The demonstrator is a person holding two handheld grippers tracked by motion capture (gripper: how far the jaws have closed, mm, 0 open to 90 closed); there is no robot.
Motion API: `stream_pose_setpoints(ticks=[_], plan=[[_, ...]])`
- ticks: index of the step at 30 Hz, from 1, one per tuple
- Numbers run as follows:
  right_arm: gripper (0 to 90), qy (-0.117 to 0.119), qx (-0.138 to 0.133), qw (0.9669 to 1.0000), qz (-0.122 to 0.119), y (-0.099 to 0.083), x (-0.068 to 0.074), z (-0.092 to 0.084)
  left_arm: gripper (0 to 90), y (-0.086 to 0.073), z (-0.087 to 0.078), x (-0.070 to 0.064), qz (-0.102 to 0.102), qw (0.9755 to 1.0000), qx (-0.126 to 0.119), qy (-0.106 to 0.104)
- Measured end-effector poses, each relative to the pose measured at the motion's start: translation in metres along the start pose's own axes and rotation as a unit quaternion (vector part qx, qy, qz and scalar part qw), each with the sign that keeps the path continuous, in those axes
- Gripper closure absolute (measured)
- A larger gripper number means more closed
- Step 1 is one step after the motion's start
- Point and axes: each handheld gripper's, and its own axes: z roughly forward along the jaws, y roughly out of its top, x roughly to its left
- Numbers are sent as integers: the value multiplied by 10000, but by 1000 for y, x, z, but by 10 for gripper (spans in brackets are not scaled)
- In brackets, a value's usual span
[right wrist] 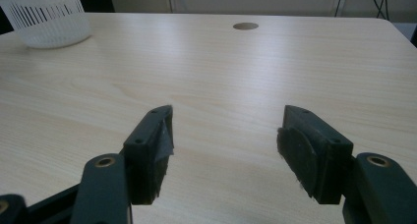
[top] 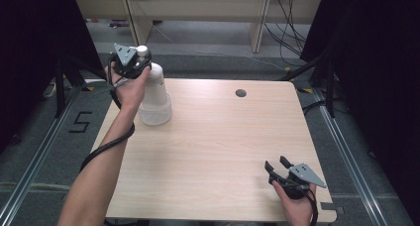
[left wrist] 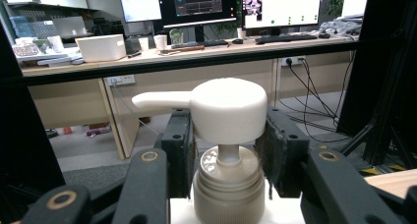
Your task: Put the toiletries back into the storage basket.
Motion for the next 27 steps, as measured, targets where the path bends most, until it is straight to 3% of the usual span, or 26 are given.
stream_pose_setpoints(ticks=[4,15,27], plan=[[379,-38,-41,9999,-99,0,-1,0,594,-2,1,0,4,10000,34,2],[379,93,-30,9999,42,0,0,1,595,-8,2,-1,-11,9999,107,-15],[378,-8,-10,10000,-36,0,0,1,595,-17,3,0,-43,9998,207,-18]])
